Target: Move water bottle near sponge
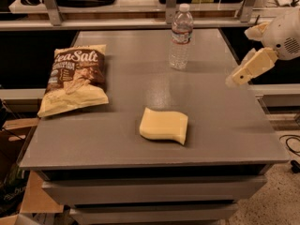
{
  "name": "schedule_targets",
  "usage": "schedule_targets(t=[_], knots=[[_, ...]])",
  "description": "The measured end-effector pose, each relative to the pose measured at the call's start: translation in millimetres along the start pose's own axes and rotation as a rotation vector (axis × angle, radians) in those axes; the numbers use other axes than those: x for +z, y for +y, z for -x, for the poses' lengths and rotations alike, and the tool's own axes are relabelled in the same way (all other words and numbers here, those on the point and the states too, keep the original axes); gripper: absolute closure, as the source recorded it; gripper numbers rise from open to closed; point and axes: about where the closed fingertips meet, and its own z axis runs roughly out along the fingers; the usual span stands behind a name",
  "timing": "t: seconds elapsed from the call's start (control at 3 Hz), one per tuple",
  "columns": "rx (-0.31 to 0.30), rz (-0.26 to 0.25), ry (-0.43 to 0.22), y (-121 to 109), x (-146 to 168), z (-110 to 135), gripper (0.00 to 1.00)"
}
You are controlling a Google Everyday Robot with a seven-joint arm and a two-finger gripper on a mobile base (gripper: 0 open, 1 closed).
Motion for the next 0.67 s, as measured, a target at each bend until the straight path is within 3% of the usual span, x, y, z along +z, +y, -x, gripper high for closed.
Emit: schedule_targets(t=[0.33, 0.67], knots=[[-0.013, -0.006, -0.1, -14, 4, 7, 0.0], [-0.048, 0.021, -0.169, -28, 14, 17, 0.0]])
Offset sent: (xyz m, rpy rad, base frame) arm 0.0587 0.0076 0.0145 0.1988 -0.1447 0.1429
